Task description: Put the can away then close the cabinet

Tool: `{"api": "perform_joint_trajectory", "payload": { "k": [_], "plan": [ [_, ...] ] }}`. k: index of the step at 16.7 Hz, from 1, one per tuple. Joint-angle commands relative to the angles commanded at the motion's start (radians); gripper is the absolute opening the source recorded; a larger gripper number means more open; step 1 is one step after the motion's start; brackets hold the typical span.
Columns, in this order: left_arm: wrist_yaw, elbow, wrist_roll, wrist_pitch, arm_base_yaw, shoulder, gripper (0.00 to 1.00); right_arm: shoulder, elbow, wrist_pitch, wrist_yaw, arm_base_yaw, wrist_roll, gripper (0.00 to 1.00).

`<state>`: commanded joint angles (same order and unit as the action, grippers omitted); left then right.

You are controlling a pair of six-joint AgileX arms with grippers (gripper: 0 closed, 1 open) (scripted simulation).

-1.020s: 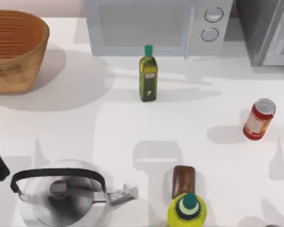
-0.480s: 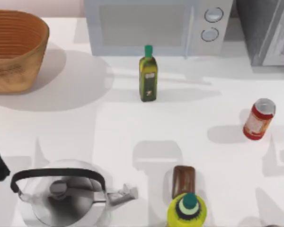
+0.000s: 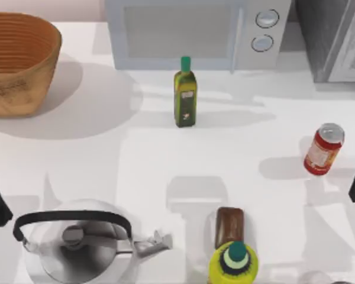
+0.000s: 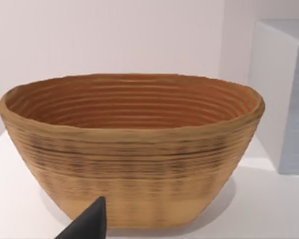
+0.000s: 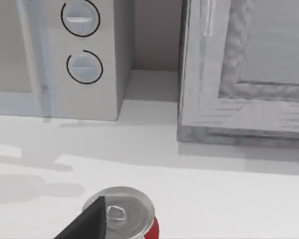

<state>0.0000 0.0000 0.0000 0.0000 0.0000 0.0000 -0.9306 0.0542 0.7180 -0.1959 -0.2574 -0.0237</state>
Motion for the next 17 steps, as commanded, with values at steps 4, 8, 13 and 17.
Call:
{"api": "perform_joint_trajectory", "payload": {
  "k": [4, 8, 13, 17],
  "plan": [
    [0.0, 0.0, 0.0, 0.0, 0.0, 0.0, 1.0, -0.36, 0.03, 0.29, -0.094, -0.085, -0.012, 1.0],
    [0.0, 0.0, 0.0, 0.0, 0.0, 0.0, 1.0, -0.694, 0.06, 0.564, -0.181, -0.161, -0.032, 1.0],
    [0.0, 0.0, 0.0, 0.0, 0.0, 0.0, 1.0, -1.029, 0.096, 0.848, -0.277, -0.23, -0.069, 1.0],
    [0.0, 0.0, 0.0, 0.0, 0.0, 0.0, 1.0, -1.191, 0.116, 0.992, -0.331, -0.259, -0.097, 1.0]
  ]
}}
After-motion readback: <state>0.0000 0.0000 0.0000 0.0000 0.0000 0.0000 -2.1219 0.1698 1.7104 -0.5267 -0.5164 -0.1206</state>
